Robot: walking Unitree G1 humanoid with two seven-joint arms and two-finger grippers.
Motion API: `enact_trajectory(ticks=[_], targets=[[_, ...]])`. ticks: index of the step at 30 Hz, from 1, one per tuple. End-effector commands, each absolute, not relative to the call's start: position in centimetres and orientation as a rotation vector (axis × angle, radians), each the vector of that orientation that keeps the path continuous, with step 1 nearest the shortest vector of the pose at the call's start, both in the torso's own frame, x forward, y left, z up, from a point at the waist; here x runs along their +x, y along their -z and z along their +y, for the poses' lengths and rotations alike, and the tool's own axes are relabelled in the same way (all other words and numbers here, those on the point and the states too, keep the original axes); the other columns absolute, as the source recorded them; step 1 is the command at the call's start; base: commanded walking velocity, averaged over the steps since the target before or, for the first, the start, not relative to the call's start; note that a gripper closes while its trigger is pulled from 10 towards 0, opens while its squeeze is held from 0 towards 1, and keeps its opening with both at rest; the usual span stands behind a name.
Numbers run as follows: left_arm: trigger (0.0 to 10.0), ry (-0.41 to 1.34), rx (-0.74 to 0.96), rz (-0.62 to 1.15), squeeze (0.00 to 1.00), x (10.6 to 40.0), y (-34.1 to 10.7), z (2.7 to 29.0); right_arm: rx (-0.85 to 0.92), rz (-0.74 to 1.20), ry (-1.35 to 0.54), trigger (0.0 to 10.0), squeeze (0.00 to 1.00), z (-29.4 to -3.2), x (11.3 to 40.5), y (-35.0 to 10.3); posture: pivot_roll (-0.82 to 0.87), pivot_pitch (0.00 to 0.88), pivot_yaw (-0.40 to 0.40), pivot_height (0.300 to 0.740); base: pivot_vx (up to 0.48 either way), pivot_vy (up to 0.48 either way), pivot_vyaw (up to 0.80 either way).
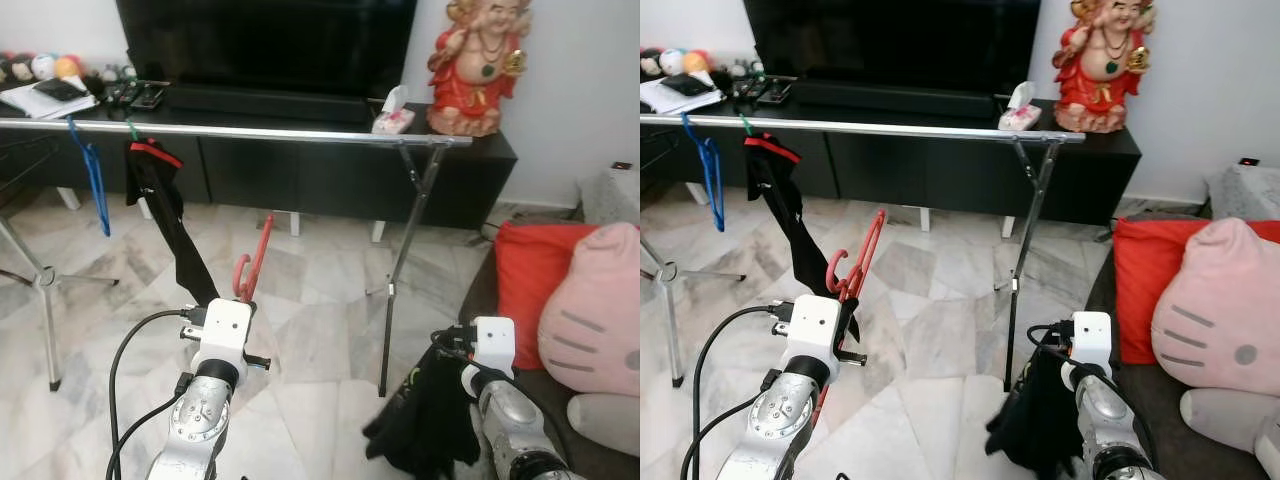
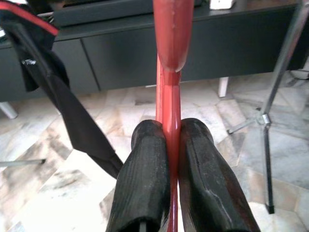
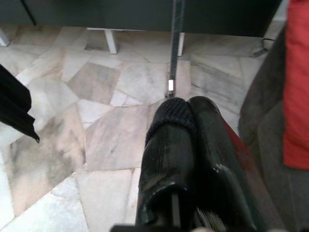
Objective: Hang hanger
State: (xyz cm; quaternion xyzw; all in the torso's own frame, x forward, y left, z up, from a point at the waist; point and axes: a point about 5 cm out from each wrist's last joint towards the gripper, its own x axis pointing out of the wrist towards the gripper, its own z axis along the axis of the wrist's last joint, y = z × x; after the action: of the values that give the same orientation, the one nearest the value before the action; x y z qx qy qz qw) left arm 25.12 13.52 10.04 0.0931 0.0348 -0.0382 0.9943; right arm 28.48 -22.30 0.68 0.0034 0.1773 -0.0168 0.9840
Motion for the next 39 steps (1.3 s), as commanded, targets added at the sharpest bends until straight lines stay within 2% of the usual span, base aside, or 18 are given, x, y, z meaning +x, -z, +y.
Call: enact_trajectory(ticks=[1, 15, 39], targets=[[10.0, 0.084, 0.184, 0.054, 0.00, 25.32, -10.60, 13.29, -0.004, 0.308, 0.027, 10.0, 0.00, -22.20, 29.48, -1.81, 0.06, 0.000, -0.075, 0.716, 0.000, 0.240, 0.00], [10.0, 0.073, 0.177, 0.051, 0.00, 25.45, -10.88, 13.58, -0.003, 0.305, 0.026, 10.0, 0.00, -22.04, 29.65, -1.92, 0.06, 0.000, -0.072, 0.716, 0.000, 0.213, 0.00], [10.0, 0.073, 0.174, 0.049, 0.00, 25.50, -11.02, 13.49, -0.014, 0.293, 0.003, 10.0, 0.00, -21.43, 30.07, -2.24, 0.07, 0.000, -0.076, 0.716, 0.000, 0.328, 0.00]])
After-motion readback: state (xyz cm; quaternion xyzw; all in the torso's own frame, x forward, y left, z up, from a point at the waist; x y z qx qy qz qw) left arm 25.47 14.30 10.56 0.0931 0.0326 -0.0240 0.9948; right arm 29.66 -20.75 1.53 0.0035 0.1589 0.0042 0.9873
